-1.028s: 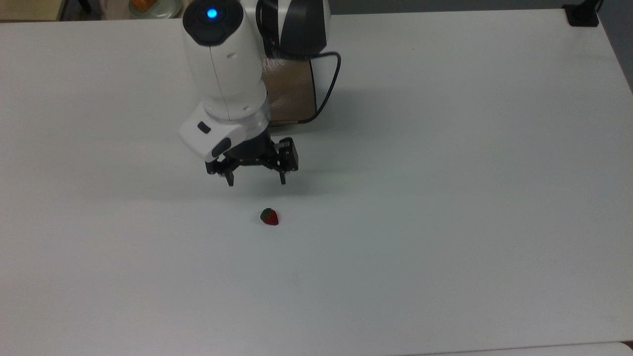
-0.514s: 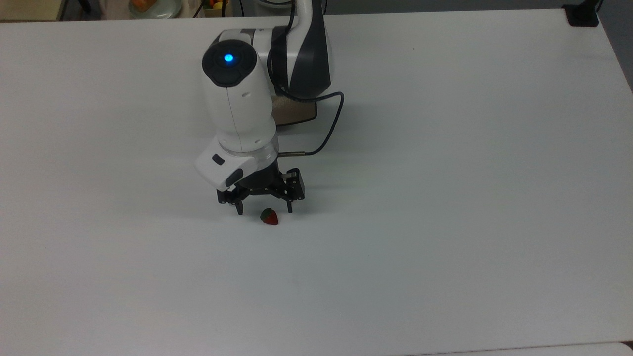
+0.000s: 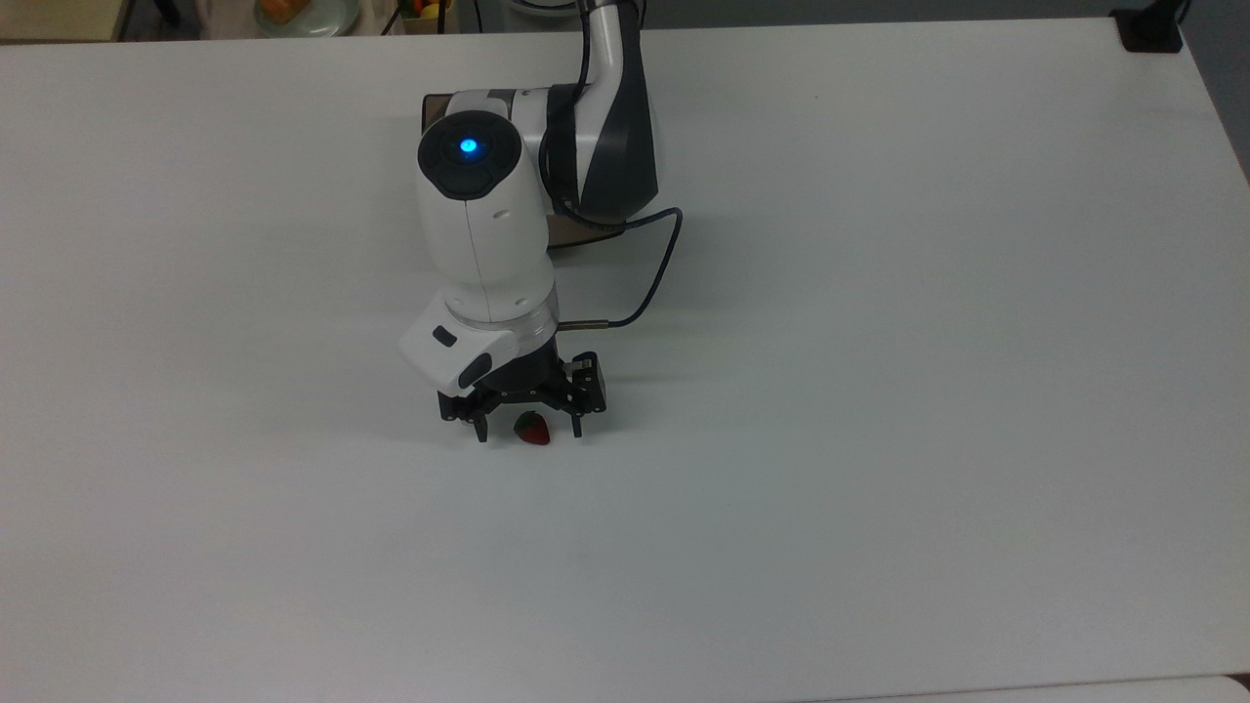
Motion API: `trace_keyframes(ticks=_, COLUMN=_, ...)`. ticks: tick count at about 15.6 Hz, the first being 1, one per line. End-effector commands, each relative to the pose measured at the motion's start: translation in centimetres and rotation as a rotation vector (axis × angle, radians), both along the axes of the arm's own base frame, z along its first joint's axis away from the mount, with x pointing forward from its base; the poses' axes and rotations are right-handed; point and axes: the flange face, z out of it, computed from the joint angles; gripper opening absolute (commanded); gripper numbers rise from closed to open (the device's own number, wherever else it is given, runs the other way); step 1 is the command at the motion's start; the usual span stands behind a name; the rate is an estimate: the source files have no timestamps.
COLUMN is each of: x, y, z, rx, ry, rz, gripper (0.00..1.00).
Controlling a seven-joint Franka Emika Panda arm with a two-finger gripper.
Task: Strawberries on a ceramic plate
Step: 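Close the gripper on the red strawberry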
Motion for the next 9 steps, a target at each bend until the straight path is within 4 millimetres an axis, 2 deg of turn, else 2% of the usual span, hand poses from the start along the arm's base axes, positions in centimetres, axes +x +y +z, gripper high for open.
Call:
trace_keyframes(ticks=1, x=-0.33, y=0.14, z=-0.49, rx=-0.019, ry=-0.004, rz=0.016, gripper=0.87)
trace_keyframes(ticks=3, x=-0.42, y=0.13, z=-0.71, rx=-0.02, ry=0.001, rz=0.017, gripper=0.8)
trace_keyframes(ticks=4, x=-0.43, y=0.24, z=-0.71, rx=-0.021, ry=0.001, rz=0.022, gripper=0.71)
trace_keyframes(ticks=6, x=-0.48, y=0.3, z=-0.8, rx=-0.023, ry=0.003, rz=0.037, gripper=0.6)
trace_keyframes(ticks=7, x=-0.49, y=0.39, z=-0.8, rx=-0.025, ry=0.003, rz=0.045, gripper=0.6)
trace_keyframes(ticks=8, x=-0.5, y=0.47, z=-0.8, rx=-0.028, ry=0.002, rz=0.05, gripper=0.54)
trace_keyframes(ticks=9, x=-0.53, y=0.46, z=-0.88, rx=-0.034, ry=0.003, rz=0.058, gripper=0.42)
